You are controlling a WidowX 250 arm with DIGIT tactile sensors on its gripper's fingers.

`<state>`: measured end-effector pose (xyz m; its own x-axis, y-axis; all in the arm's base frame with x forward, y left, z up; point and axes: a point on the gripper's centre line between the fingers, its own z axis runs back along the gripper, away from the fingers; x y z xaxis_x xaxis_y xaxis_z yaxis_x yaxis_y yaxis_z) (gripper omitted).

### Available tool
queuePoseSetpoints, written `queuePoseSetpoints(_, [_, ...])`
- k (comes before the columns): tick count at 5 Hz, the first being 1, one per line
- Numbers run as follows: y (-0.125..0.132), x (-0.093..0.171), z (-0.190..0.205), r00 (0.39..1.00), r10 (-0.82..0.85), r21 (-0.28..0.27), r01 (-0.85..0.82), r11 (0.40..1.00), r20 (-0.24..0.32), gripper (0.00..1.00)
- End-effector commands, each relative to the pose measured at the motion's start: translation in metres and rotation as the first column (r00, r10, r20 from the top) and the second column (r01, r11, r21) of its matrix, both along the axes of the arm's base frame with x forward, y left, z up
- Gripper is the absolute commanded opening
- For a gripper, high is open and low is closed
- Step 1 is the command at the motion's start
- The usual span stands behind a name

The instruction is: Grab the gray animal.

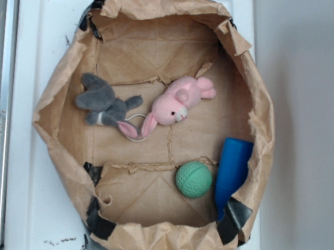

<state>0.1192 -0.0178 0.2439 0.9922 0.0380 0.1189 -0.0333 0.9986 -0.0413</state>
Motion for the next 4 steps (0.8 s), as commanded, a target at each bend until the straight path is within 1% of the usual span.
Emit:
queuePoseSetpoints(1, [0.0,0.0,0.0,1.0,0.0,0.0,0.0,1.0,0.0,1.0])
queuePoseSetpoints(2, [0.014,0.039,0.002,1.0,0.023,-0.039,-0.023,0.999,0.02,1.0])
queuePoseSetpoints(3, [0.021,0.074,-0.001,0.999,0.018,-0.044,-0.016,0.999,0.047,1.0])
queuePoseSetpoints(4, [0.033,0.116,-0.001,0.994,-0.038,-0.064,0.045,0.997,0.101,1.0])
